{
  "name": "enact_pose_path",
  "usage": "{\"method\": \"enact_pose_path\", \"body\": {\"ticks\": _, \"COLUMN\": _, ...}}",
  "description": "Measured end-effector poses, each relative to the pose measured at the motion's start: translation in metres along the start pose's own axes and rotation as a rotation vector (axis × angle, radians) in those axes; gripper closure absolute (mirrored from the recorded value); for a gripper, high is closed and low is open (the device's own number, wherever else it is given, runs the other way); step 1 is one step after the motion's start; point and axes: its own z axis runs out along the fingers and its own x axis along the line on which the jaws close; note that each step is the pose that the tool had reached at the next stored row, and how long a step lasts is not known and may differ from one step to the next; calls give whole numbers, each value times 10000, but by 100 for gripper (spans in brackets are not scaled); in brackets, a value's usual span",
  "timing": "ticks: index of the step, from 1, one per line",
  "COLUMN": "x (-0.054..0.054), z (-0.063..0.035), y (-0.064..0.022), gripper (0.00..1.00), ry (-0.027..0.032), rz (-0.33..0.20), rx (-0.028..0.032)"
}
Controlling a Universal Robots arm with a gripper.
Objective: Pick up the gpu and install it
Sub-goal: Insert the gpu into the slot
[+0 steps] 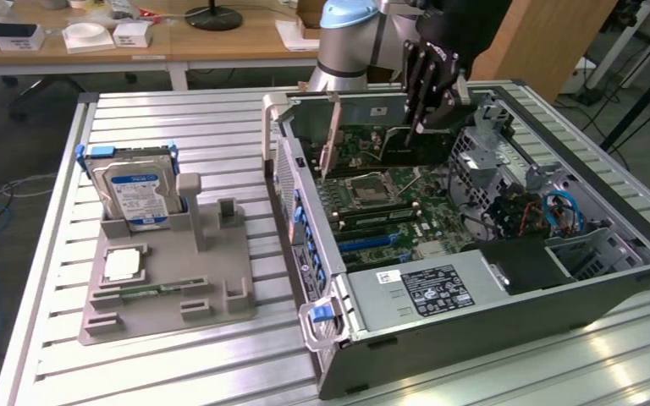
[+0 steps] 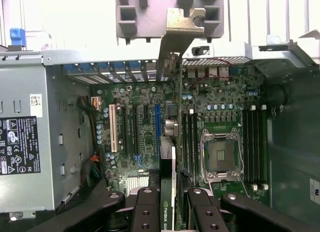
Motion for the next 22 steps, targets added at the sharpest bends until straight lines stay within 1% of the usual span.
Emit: {"method": "enact_pose_path", "body": {"ticks": 22, "x": 0, "z": 0, "y": -4, "gripper": 74, "ry": 9, "rz": -260, "rx": -4}}
